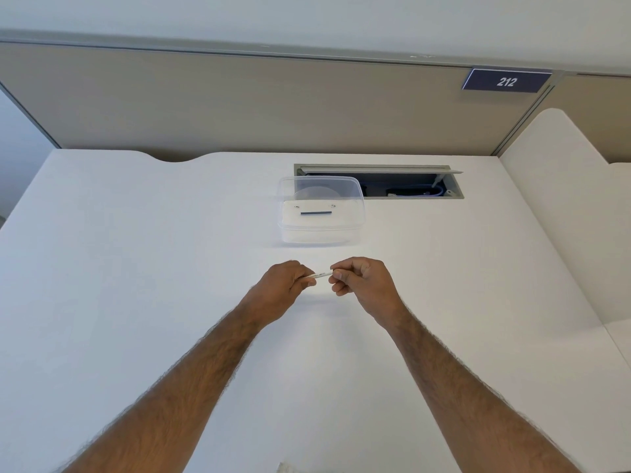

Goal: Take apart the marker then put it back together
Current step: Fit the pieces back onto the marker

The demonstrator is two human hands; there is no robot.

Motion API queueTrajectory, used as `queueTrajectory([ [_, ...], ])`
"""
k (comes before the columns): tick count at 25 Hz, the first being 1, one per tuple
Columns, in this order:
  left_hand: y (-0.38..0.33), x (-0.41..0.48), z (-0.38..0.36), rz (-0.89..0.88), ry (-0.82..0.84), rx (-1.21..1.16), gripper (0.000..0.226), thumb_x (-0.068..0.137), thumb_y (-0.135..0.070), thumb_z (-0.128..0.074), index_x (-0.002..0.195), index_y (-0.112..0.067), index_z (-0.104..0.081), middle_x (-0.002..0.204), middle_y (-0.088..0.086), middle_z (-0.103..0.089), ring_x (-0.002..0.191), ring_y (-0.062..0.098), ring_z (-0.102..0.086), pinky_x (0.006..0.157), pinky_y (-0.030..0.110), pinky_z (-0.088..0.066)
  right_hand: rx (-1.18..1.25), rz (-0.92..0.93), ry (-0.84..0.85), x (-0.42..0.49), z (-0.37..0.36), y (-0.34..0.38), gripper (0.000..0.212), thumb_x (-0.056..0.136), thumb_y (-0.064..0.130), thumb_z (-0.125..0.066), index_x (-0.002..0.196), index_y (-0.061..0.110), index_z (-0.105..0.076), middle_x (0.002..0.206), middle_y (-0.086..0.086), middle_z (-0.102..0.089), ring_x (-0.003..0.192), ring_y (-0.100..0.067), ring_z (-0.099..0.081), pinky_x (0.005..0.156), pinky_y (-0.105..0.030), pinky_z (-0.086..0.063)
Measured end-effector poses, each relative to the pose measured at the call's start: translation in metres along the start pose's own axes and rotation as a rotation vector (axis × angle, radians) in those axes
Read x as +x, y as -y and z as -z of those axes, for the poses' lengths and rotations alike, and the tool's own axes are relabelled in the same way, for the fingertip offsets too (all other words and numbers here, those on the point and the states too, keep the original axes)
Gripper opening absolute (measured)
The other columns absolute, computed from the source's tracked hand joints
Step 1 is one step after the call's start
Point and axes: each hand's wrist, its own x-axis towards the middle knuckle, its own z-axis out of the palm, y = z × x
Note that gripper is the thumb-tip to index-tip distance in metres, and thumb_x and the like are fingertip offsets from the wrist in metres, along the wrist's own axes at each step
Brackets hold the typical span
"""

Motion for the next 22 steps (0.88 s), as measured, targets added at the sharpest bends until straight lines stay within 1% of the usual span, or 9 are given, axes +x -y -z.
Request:
queueTrajectory([
  [2,0.0015,-0.0001,0.0000,-0.041,0.012,0.018,0.019,0.103,-0.019,-0.052,0.099,-0.020,-0.071,0.085,-0.012,-0.061,0.080,0.007,-0.058,0.074,0.034,-0.051,-0.013,0.010,0.021,0.0002,0.0014,0.0024,0.014,0.092,-0.006,-0.059,0.098,-0.003,-0.071,0.081,-0.020,-0.072,0.067,-0.025,-0.068,0.068,-0.036,-0.059],
  [4,0.0015,-0.0006,0.0003,-0.045,-0.004,0.035,0.020,0.103,-0.021,-0.050,0.094,-0.025,-0.068,0.083,-0.012,-0.061,0.079,0.007,-0.059,0.072,0.039,-0.054,-0.039,0.018,0.026,0.0005,0.0013,0.0029,0.016,0.093,-0.007,-0.056,0.098,-0.002,-0.071,0.082,-0.020,-0.073,0.067,-0.025,-0.069,0.069,-0.037,-0.061],
  [6,-0.0010,-0.0007,0.0011,-0.032,-0.026,0.052,0.018,0.101,-0.023,-0.053,0.089,-0.026,-0.066,0.082,-0.009,-0.062,0.079,0.012,-0.060,0.071,0.043,-0.055,-0.068,0.026,0.020,0.0008,0.0004,0.0016,0.017,0.093,-0.007,-0.055,0.097,-0.002,-0.070,0.081,-0.019,-0.073,0.066,-0.026,-0.069,0.069,-0.040,-0.061],
  [9,-0.0047,0.0009,0.0040,-0.020,-0.053,0.064,0.015,0.099,-0.025,-0.058,0.088,-0.026,-0.068,0.083,-0.009,-0.062,0.079,0.013,-0.059,0.069,0.041,-0.053,-0.087,0.025,0.015,0.0012,-0.0008,0.0000,0.015,0.093,-0.006,-0.055,0.094,-0.002,-0.069,0.077,-0.018,-0.072,0.064,-0.028,-0.068,0.067,-0.042,-0.059],
  [12,-0.0012,0.0039,0.0037,-0.067,-0.022,0.027,0.015,0.102,-0.025,-0.056,0.096,-0.024,-0.070,0.083,-0.010,-0.060,0.080,0.014,-0.056,0.072,0.037,-0.050,-0.109,0.025,0.003,0.0018,-0.0004,0.0001,0.017,0.094,-0.005,-0.054,0.090,0.002,-0.069,0.076,-0.016,-0.072,0.063,-0.026,-0.067,0.065,-0.038,-0.058],
  [14,0.0007,0.0042,0.0015,-0.112,0.014,0.049,0.021,0.105,-0.020,-0.051,0.104,-0.018,-0.071,0.084,-0.007,-0.059,0.081,0.016,-0.055,0.075,0.033,-0.048,-0.124,0.039,-0.005,0.0025,-0.0004,0.0005,0.017,0.094,-0.005,-0.054,0.092,0.000,-0.070,0.076,-0.016,-0.072,0.063,-0.025,-0.067,0.064,-0.037,-0.058],
  [15,0.0006,0.0047,0.0010,-0.113,0.017,0.056,0.022,0.105,-0.018,-0.049,0.104,-0.017,-0.071,0.084,-0.007,-0.059,0.082,0.017,-0.055,0.076,0.034,-0.048,-0.132,0.041,-0.005,0.0024,-0.0004,0.0008,0.016,0.094,-0.005,-0.054,0.092,-0.001,-0.070,0.076,-0.016,-0.072,0.062,-0.025,-0.067,0.063,-0.036,-0.058],
  [19,-0.0011,0.0067,0.0006,-0.092,-0.025,0.047,0.018,0.102,-0.018,-0.052,0.094,-0.021,-0.068,0.081,-0.013,-0.059,0.078,0.013,-0.057,0.073,0.041,-0.053,-0.156,0.027,0.007,0.0012,0.0007,0.0020,0.014,0.095,-0.002,-0.055,0.091,-0.004,-0.068,0.073,-0.012,-0.071,0.059,-0.022,-0.066,0.060,-0.032,-0.057],
  [22,-0.0065,0.0062,0.0018,-0.070,-0.033,0.044,0.017,0.100,-0.021,-0.054,0.090,-0.024,-0.067,0.081,-0.012,-0.060,0.079,0.013,-0.057,0.071,0.039,-0.052,-0.178,0.040,0.009,0.0004,0.0026,0.0030,0.014,0.095,-0.001,-0.055,0.090,-0.004,-0.068,0.073,-0.013,-0.072,0.058,-0.020,-0.066,0.058,-0.030,-0.056],
])
